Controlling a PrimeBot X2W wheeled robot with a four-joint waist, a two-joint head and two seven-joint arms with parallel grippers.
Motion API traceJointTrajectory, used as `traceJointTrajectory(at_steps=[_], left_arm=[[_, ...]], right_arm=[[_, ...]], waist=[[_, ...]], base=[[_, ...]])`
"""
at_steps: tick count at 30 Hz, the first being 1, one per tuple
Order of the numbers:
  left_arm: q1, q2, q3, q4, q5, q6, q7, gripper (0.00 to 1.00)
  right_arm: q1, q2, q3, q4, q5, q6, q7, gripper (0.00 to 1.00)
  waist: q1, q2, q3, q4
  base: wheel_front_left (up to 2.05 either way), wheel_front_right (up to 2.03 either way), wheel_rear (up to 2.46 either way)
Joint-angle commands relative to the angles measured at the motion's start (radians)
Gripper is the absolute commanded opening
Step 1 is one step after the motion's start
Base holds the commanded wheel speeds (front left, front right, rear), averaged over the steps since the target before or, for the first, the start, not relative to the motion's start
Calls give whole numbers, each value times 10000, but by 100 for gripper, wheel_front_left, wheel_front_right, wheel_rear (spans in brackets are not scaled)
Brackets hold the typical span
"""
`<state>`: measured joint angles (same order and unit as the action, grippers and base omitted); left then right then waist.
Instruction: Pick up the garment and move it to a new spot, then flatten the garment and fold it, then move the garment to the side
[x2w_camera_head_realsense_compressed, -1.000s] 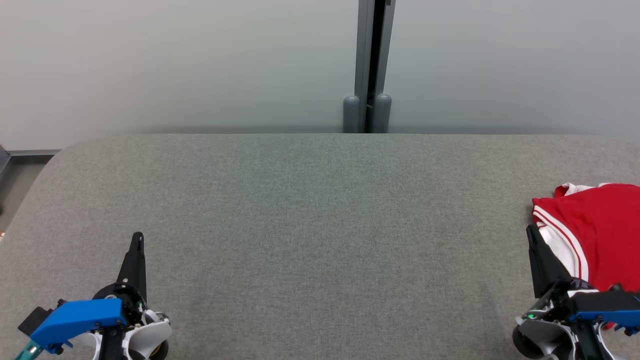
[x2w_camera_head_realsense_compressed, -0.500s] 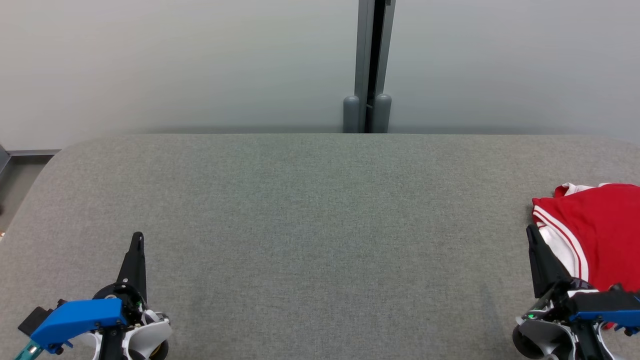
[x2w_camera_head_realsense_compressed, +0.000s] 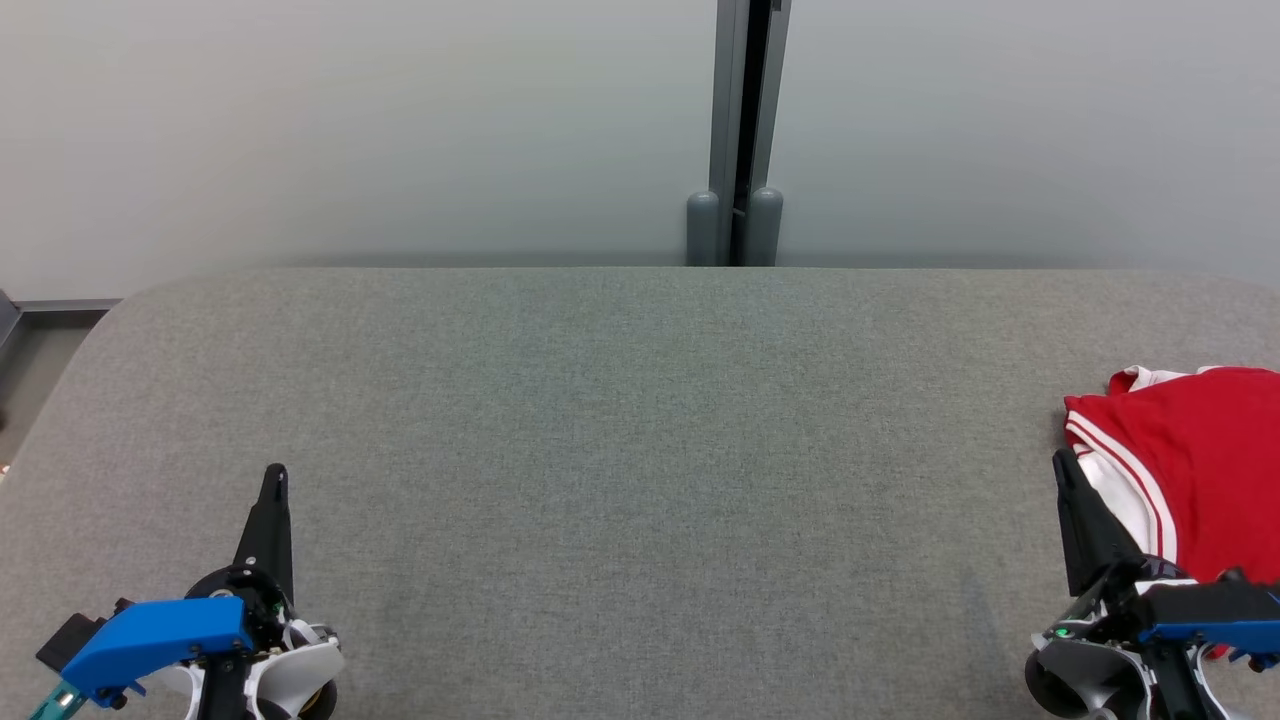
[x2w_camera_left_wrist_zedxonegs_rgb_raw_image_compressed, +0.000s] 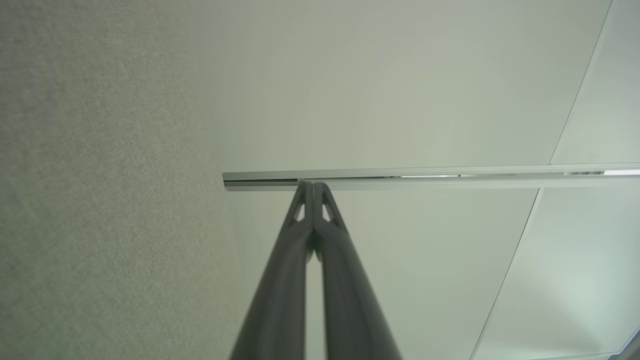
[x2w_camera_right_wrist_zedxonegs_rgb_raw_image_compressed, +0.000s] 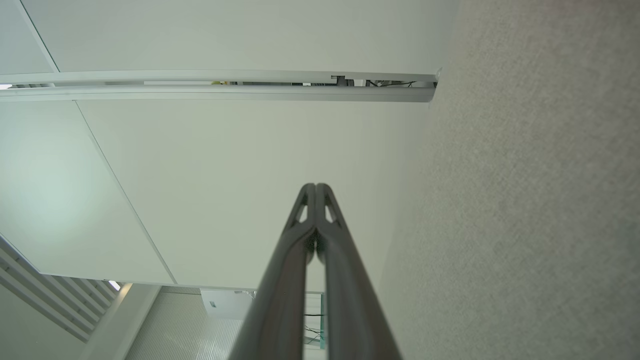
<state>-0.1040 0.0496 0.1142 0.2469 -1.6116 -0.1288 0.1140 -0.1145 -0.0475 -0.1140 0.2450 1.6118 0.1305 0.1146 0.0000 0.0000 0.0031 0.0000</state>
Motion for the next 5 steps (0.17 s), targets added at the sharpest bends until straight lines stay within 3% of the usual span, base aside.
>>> traceJointTrajectory(at_steps=[1, 5], left_arm=[[-95, 12, 13, -46, -27, -39, 36, 0], [-95, 12, 12, -46, -27, -39, 35, 0]], right_arm=[[122, -51, -17, -36, 24, 4, 26, 0], [121, -51, -17, -36, 26, 4, 25, 0]], waist=[[0, 0, 0, 0], [0, 0, 0, 0]], base=[[0, 0, 0], [0, 0, 0]])
